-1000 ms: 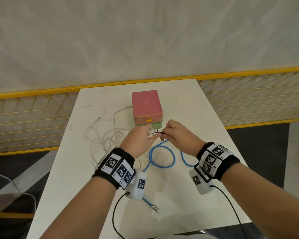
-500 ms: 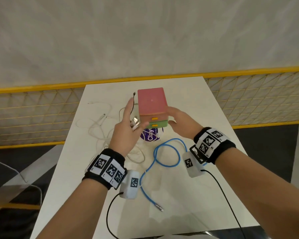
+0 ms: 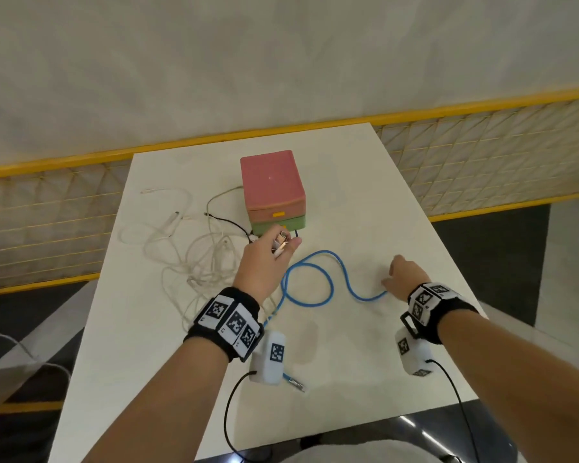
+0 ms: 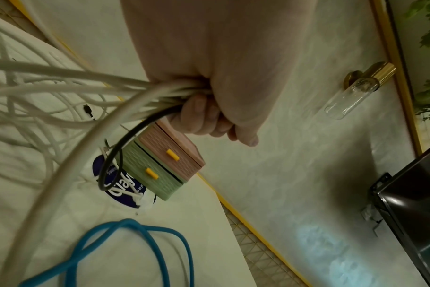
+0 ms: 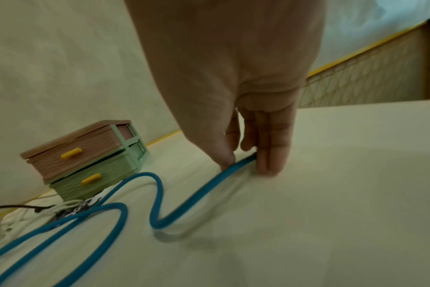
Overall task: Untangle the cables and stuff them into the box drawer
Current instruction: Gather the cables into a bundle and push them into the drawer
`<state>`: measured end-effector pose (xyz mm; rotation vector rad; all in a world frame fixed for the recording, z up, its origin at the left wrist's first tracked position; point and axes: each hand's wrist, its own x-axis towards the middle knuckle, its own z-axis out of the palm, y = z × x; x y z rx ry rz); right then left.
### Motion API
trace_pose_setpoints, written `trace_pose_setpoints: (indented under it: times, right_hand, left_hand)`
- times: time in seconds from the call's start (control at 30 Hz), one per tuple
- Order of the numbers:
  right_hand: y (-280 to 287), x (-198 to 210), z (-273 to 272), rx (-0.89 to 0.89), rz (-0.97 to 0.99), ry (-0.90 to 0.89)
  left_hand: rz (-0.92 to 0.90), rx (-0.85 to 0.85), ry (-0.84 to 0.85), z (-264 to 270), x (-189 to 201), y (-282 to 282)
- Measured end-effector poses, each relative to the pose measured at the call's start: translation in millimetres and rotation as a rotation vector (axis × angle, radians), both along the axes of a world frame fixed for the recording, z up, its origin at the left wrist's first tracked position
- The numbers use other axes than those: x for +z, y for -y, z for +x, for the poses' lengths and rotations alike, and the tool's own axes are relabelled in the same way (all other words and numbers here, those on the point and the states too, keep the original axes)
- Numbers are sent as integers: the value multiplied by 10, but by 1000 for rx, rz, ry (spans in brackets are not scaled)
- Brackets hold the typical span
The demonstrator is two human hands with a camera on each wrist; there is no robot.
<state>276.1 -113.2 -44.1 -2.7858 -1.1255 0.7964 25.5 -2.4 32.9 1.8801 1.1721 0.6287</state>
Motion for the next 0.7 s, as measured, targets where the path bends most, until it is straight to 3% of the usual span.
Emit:
trace_pose_setpoints:
  times: [0.1, 0.2, 0.37, 0.6, 0.7]
  right_hand:
    - [-12, -52, -63, -94, 158, -39]
    - [-27, -29, -172, -156, 502, -141]
    - [-230, 314, -506, -138, 849, -461]
    - [-451, 856, -1038, 93, 997, -700]
    - [-468, 960, -1168, 175, 1004, -723]
  left_hand:
    - [-22, -20, 1, 53, -11, 33]
    - [-19, -21, -1, 62, 13, 43]
    - [-11, 2, 68, 65, 75, -1]
    - [-173, 34, 255, 165, 182, -22]
    - [-143, 44, 381, 183, 323, 8]
